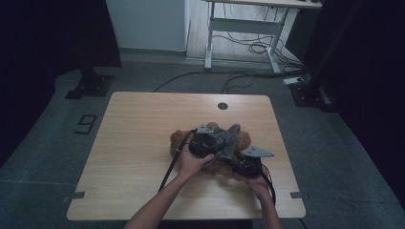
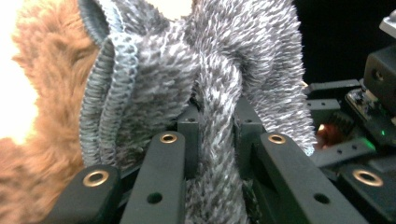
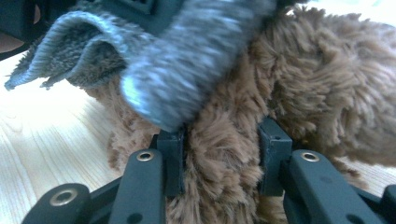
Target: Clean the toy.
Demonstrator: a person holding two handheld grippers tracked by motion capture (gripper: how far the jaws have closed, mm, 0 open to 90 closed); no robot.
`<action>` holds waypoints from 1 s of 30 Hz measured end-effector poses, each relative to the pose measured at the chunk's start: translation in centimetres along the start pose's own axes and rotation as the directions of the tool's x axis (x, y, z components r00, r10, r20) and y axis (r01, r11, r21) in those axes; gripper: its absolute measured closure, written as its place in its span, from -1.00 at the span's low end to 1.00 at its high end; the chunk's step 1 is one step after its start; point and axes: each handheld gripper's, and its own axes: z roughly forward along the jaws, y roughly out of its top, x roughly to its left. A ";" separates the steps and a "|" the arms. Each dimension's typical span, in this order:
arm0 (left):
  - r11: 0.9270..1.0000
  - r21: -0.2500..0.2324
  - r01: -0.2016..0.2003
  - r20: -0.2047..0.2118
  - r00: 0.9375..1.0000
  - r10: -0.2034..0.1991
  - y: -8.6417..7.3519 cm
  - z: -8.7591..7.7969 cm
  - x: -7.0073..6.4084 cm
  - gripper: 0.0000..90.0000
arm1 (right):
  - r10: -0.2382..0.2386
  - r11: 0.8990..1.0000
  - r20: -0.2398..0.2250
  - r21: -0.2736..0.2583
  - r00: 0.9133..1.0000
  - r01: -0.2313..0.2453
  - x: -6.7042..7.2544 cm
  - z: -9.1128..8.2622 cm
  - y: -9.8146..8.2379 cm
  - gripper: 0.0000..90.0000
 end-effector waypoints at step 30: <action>0.998 -0.038 0.060 -0.260 0.963 -0.067 -5.8 -9.8 9.5 0.72 | 0.051 0.999 -0.054 -0.010 0.997 -0.052 -0.6 0.0 -0.2 0.37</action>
